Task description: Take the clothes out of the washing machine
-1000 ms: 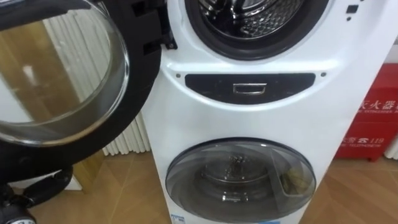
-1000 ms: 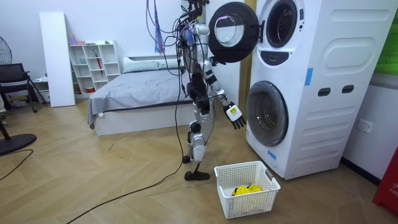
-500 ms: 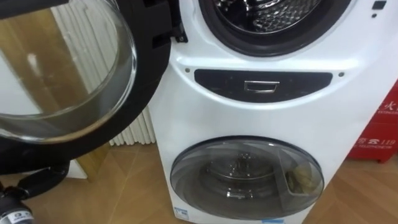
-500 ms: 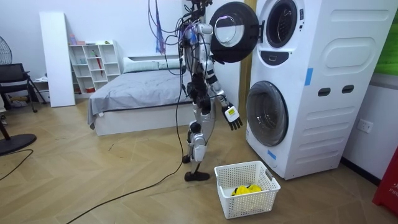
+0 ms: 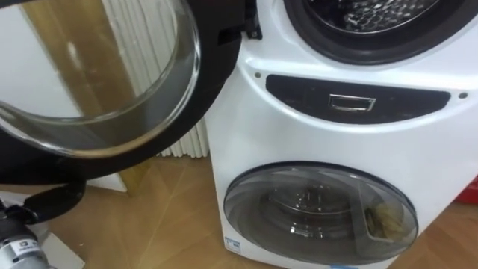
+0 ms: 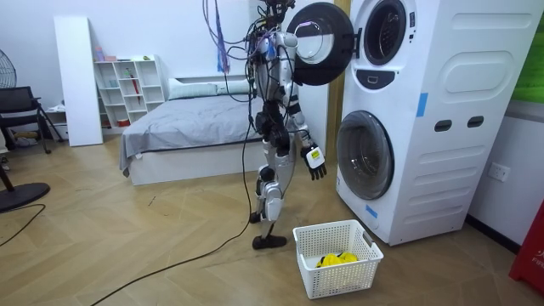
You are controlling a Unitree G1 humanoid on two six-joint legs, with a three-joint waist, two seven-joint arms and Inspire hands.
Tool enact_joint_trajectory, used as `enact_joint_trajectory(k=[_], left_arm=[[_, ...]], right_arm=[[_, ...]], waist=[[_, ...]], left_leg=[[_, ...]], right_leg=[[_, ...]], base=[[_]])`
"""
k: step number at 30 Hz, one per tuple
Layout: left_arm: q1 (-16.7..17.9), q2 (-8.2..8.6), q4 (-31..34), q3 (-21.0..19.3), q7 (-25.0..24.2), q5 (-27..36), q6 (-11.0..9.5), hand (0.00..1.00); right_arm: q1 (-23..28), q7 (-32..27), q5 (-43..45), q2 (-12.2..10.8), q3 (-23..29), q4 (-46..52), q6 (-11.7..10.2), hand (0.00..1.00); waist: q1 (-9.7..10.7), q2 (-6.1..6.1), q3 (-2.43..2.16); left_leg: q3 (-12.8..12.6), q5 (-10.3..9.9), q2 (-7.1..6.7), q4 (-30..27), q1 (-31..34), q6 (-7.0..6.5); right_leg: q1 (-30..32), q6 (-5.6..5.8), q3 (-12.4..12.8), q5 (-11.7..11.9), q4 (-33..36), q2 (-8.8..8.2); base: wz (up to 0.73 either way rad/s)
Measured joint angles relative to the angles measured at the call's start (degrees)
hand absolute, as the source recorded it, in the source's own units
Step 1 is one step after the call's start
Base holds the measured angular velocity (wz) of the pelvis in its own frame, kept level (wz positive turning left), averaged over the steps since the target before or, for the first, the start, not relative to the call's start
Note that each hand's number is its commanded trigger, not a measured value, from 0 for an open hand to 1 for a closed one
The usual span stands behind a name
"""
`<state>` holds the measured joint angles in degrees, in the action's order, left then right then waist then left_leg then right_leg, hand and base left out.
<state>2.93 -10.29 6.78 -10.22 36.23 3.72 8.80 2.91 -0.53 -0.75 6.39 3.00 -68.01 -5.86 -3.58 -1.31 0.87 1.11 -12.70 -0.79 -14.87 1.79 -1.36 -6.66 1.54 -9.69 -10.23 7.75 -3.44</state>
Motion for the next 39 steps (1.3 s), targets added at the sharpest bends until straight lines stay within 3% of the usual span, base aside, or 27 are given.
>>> enact_joint_trajectory(k=[6, 12, 15, 22, 31, 33, 37, 39], left_arm=[[1.8, 0.30, 3.6, 3.9, -0.4, -0.2, 0.0, 0.00], [5.4, 1.38, 7.9, 8.0, -2.1, -1.2, -0.7, 0.00], [5.6, 1.38, 7.9, 8.4, -2.6, -1.6, -1.4, 0.00], [6.3, 1.56, 7.9, 9.7, -3.3, -2.7, -1.8, 0.00], [10.0, 1.54, 7.9, 14.1, -3.2, -7.0, -4.5, 0.00], [10.9, 1.53, 7.9, 15.3, -3.2, -7.2, -5.7, 0.00], [12.1, 1.55, 7.9, 15.6, -3.2, -9.0, -6.1, 0.00], [13.5, 1.43, 7.9, 16.2, -3.4, -9.3, -7.7, 0.00]], right_arm=[[-4.0, 1.3, -1.5, 0.3, -6.0, -3.6, -3.0, 0.00], [-5.2, 2.0, -2.8, 0.6, -8.7, -6.4, -3.5, 0.00], [-5.7, 2.0, -4.2, 0.6, -9.8, -7.5, -3.6, 0.00], [-6.5, 2.6, -5.5, 1.0, -10.5, -8.1, -3.6, 0.00], [-7.4, 3.2, -4.7, 1.1, -10.9, -10.5, -4.2, 0.00], [-7.4, 3.2, -3.8, 1.1, -10.9, -10.5, -4.2, 0.00], [-7.4, 3.2, -3.1, 1.0, -10.9, -10.4, -4.5, 0.00], [-7.4, 3.2, -3.2, 1.0, -10.9, -10.4, -4.7, 0.00]], waist=[[0.4, 0.64, 0.03], [0.1, 1.02, 0.30], [0.0, 1.32, 0.37], [0.5, 1.62, 0.60], [0.5, 1.31, 0.79], [0.5, 1.35, 0.77], [0.3, 1.55, 0.68], [0.3, 1.63, 0.64]], left_leg=[[2.1, 0.4, -1.06, -0.7, 1.4, -0.64], [2.0, 1.0, -2.22, -0.5, 1.5, -1.64], [1.1, 1.0, -2.25, -0.6, 1.5, -1.79], [0.7, 1.2, -2.16, -1.1, 1.5, -2.03], [0.3, 1.3, -1.87, -3.0, 1.8, -2.14], [0.2, 1.3, -1.81, -3.1, 1.8, -2.27], [-1.0, 1.5, -1.63, -2.8, 1.7, -2.43], [-1.4, 1.7, -1.64, -2.8, 1.5, -2.46]], right_leg=[[0.1, 0.01, 0.2, 0.0, 0.0, -0.59], [-0.4, 0.27, 1.0, 0.1, 0.1, -1.61], [-0.3, 0.51, 2.1, 0.3, 0.1, -1.74], [-0.5, 0.68, 1.9, 0.4, 0.2, -1.68], [-0.6, 0.72, 1.7, 0.4, 1.0, -1.55], [-0.5, 1.16, 1.7, 0.7, 1.0, -1.60], [-0.1, 1.61, 2.2, 0.9, 1.1, -1.70], [-0.1, 1.95, 2.4, 1.1, 1.0, -1.73]], base=[[0.23], [0.17], [-0.04], [-0.01], [-0.01], [-0.06], [-0.21], [-0.18]])
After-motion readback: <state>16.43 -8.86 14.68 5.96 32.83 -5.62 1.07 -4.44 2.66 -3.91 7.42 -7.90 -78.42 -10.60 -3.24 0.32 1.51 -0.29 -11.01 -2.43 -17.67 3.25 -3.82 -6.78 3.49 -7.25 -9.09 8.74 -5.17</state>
